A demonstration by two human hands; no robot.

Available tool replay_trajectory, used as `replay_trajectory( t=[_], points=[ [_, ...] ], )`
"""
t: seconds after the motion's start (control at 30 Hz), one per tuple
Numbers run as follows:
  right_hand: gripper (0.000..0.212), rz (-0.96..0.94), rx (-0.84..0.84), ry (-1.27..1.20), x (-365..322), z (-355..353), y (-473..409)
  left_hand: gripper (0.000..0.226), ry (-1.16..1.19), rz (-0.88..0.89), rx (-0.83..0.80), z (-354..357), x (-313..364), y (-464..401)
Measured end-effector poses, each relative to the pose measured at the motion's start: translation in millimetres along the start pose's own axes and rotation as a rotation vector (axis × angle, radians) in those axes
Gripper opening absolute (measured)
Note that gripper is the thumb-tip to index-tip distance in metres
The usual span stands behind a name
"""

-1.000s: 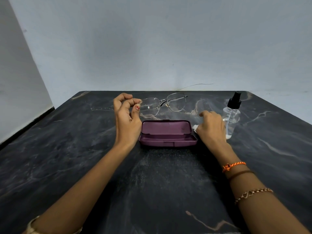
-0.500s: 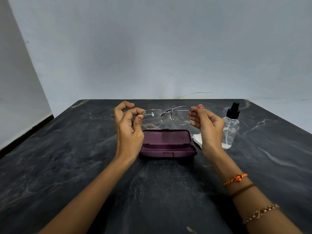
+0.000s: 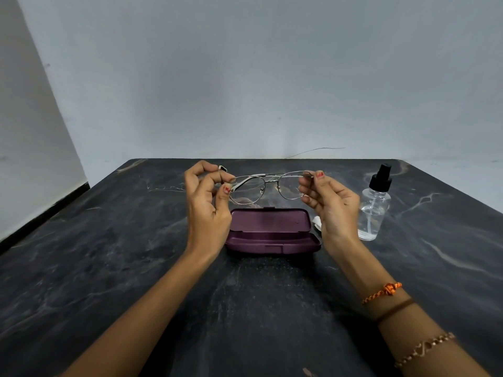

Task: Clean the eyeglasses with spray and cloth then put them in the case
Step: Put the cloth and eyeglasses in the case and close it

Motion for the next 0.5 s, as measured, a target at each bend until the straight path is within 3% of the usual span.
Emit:
replay_trajectory(
  t=[0.5],
  points=[
    [0.018,-0.068,-0.034,0.081,6.9,-2.9,0.1,0.024,0.034,-0.172,0.027,-4.6,-5.7,-1.4]
  ],
)
Point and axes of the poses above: each hand's wrist, its own y-axis away from the middle knuckle, its own z-axis out of the palm, x = y × z, the point moved 2 cm from there along -y, towards the middle knuckle, and after that the axes turned 15 degrees about -z, right-handed, at the moved point
